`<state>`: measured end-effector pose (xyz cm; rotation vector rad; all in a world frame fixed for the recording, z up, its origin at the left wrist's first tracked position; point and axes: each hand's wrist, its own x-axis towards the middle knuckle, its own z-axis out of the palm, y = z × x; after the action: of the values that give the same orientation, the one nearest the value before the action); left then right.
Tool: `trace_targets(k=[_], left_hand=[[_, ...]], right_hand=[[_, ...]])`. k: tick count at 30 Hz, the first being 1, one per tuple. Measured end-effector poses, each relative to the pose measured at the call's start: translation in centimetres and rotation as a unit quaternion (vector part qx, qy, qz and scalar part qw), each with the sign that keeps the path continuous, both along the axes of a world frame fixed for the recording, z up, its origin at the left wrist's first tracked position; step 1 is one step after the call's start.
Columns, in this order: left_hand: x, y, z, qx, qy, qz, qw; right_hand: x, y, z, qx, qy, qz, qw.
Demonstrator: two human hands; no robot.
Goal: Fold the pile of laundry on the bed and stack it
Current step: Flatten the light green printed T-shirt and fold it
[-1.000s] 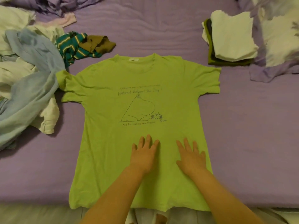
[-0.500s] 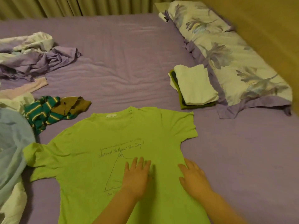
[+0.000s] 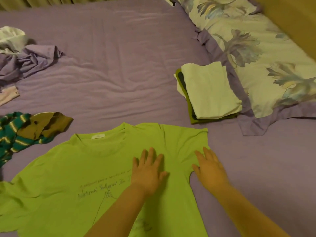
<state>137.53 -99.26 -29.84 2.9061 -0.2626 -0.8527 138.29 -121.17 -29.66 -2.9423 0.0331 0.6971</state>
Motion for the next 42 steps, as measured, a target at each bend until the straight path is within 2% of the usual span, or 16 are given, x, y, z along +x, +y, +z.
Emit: trace_targets(k=[5,10,14,17,19,21,24,27,31,35,37,38,39,40,41,42], left_hand=[[6.8,-1.9,-1.8,-0.001,-0.097,0.0,0.995],[13.9,-2.1,-2.8,-0.024,-0.15,0.101,0.983],[16.8,-2.6,-2.4,-0.085,-0.183,0.108,0.973],[17.2,-3.5,-2.3,-0.117,-0.231,0.12,0.958],[16.5,-3.9,-2.8,-0.086,-0.225,0.114,0.964],[14.8,-3.9,-3.2,-0.066,-0.243,0.127,0.959],[10.2,-3.8,-4.0,-0.071,-0.327,0.114,0.935],[6.5,-3.5,-5.9,-0.04,-0.258,0.024,0.965],[6.7,-3.4,-6.8,0.022,-0.169,0.017,0.985],[6.9,-2.1,-4.7,-0.068,-0.148,0.06,0.985],[6.0,-0.4,-2.9,-0.199,-0.175,0.154,0.952],[5.5,0.4,-1.8,-0.299,-0.178,0.242,0.906],[5.2,1.1,-0.5,-0.407,-0.142,0.35,0.832],[5.1,1.6,0.7,-0.506,-0.071,0.449,0.734],[5.2,2.1,1.3,-0.56,-0.002,0.516,0.649],[5.2,2.4,1.5,-0.573,0.051,0.55,0.605]], right_hand=[[4.7,-0.7,-1.5,0.032,-0.042,-0.046,0.998],[6.9,-0.7,-3.4,0.049,-0.106,-0.097,0.988],[7.5,-1.2,-4.0,0.164,-0.12,-0.131,0.97],[7.5,-2.1,-4.2,0.171,-0.167,-0.174,0.955],[7.1,-2.3,-4.2,0.137,-0.181,-0.163,0.96],[6.5,-1.9,-3.9,0.159,-0.183,-0.175,0.954],[5.1,-1.5,-3.5,0.152,-0.163,-0.204,0.953],[4.3,-0.8,-3.4,0.144,-0.163,-0.198,0.956],[4.6,0.0,-2.9,0.155,-0.149,-0.155,0.964],[4.6,2.1,-0.8,0.227,-0.176,-0.138,0.948],[4.5,4.3,0.4,0.246,-0.183,-0.11,0.945],[4.3,5.8,0.9,0.253,-0.173,-0.08,0.948],[4.0,7.4,1.2,0.264,-0.157,-0.043,0.951],[3.5,8.9,1.4,0.282,-0.138,-0.004,0.949],[2.9,10.2,1.4,0.303,-0.123,0.025,0.945],[2.4,11.0,1.3,0.315,-0.115,0.038,0.941]])
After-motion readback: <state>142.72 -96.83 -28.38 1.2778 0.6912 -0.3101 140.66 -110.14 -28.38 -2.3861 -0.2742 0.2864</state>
